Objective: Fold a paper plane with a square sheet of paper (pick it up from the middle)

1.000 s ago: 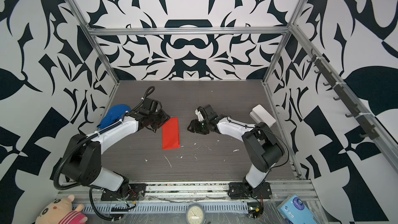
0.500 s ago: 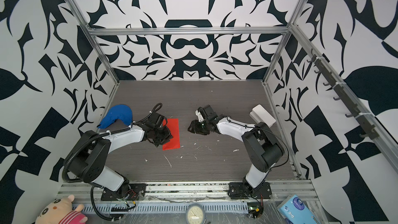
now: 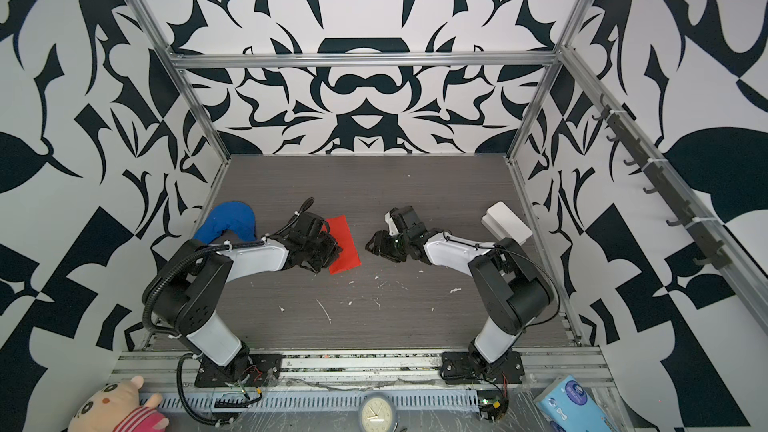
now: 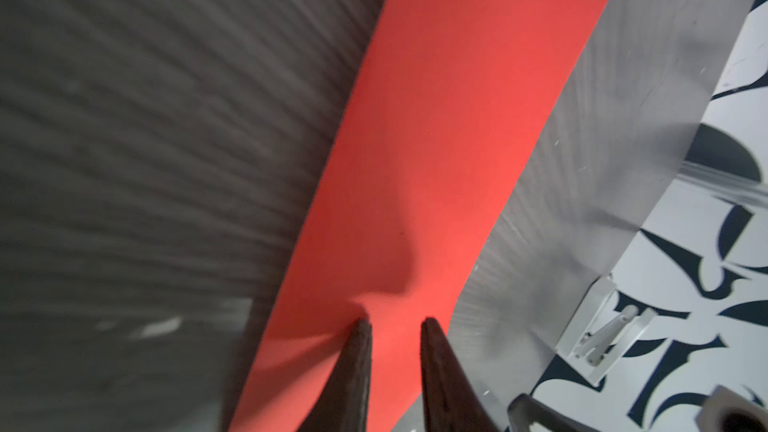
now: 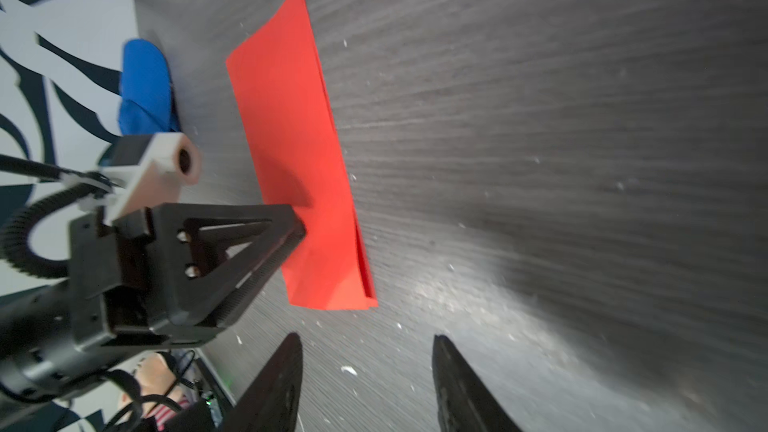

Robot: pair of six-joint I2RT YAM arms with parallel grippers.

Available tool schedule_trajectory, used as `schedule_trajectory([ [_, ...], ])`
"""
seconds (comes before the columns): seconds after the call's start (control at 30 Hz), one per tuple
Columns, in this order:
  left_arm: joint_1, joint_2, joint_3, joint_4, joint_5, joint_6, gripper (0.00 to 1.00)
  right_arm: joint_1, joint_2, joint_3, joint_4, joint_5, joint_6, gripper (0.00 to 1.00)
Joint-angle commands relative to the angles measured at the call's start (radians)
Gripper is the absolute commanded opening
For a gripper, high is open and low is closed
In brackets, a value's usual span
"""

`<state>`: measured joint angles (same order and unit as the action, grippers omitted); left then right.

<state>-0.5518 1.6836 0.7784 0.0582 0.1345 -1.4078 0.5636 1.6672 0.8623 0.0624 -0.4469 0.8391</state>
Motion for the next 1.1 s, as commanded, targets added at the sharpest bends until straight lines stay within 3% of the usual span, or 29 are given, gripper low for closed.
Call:
schedule_trajectory([
  [0.0,0.002,0.031,0.009,0.018,-0.011,-0.045,0.25,0.001,0.027,0.011,0.089,-0.06,0.052,0.54],
  [0.17,0.01,-0.027,0.107,-0.064,0.015,0.071,0.3,0.002,0.056,0.048,0.073,-0.083,0.043,0.54],
  [0.3,0.075,-0.064,0.128,-0.144,0.026,0.169,0.32,0.017,0.091,0.07,0.078,-0.101,0.046,0.54],
  [0.53,0.186,0.028,0.154,-0.16,0.154,0.292,0.29,0.044,0.136,0.089,0.117,-0.114,0.072,0.54],
  [1.07,0.205,0.128,0.17,-0.153,0.144,0.3,0.25,0.051,0.212,0.118,0.227,-0.179,0.132,0.45],
])
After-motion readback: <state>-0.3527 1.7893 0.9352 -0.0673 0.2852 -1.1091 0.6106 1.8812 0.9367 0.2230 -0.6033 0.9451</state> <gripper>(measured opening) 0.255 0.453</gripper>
